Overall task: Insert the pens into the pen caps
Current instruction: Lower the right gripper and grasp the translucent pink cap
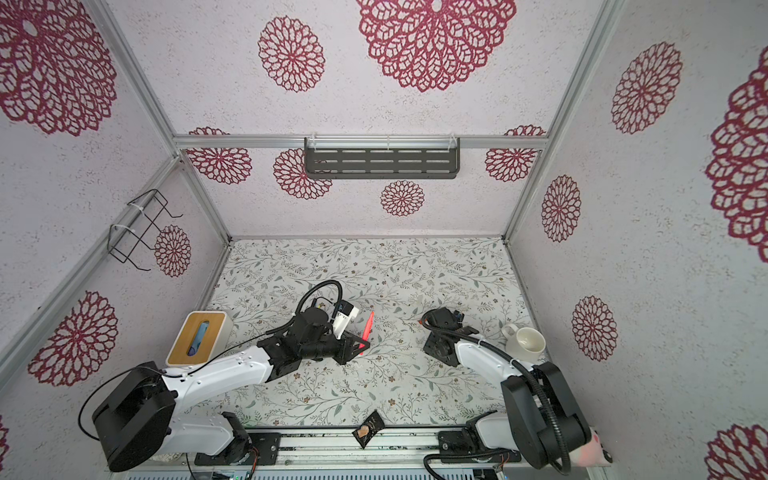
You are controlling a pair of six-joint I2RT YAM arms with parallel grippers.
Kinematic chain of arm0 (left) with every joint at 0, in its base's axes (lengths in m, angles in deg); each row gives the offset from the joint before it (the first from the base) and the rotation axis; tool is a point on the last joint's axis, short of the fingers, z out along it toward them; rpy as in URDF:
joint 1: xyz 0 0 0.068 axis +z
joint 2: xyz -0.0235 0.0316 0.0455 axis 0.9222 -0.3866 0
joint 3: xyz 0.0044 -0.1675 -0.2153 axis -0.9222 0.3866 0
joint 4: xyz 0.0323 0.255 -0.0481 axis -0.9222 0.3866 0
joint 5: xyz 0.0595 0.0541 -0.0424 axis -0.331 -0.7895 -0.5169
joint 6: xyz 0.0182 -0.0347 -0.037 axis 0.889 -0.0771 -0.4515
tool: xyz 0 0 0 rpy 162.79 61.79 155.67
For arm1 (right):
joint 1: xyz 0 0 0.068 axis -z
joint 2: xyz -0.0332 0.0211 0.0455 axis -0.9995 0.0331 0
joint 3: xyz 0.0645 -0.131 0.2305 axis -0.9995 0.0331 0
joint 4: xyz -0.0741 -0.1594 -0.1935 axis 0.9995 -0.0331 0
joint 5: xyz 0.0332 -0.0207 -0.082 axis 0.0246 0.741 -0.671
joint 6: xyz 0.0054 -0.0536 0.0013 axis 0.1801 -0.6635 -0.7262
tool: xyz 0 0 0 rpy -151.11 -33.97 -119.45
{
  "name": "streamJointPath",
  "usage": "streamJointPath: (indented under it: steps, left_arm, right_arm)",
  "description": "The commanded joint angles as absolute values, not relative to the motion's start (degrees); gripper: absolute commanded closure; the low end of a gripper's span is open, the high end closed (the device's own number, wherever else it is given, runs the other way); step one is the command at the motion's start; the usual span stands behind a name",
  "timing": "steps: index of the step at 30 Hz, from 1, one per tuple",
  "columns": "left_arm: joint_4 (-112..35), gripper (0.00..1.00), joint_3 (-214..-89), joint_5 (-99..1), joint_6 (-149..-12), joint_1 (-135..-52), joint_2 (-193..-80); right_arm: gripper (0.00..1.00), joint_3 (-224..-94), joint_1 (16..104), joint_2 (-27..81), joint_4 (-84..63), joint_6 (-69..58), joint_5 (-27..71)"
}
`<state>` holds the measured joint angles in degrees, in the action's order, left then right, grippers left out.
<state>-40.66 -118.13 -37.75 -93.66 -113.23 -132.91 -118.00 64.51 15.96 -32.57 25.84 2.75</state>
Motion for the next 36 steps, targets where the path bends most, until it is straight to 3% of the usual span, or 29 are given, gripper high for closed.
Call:
streamJointPath:
  steps: [1,22,36]
  left_arm:
    - [-41.49,1.0,-119.16,-37.91,-92.76,-113.94,-133.42]
    - [-39.72,1.0,-120.09,-38.76,-92.37,-114.1,-133.47]
    - [-37.73,1.0,-122.1,-38.88,-91.3,-114.09,-134.26]
  right_arm:
    - [0.59,-119.74,64.85,16.94,-32.52,24.77,0.84]
    - [0.64,-122.12,64.13,24.35,-31.27,23.34,0.76]
    - [0.69,-123.71,60.25,27.01,-37.85,20.92,-3.72]
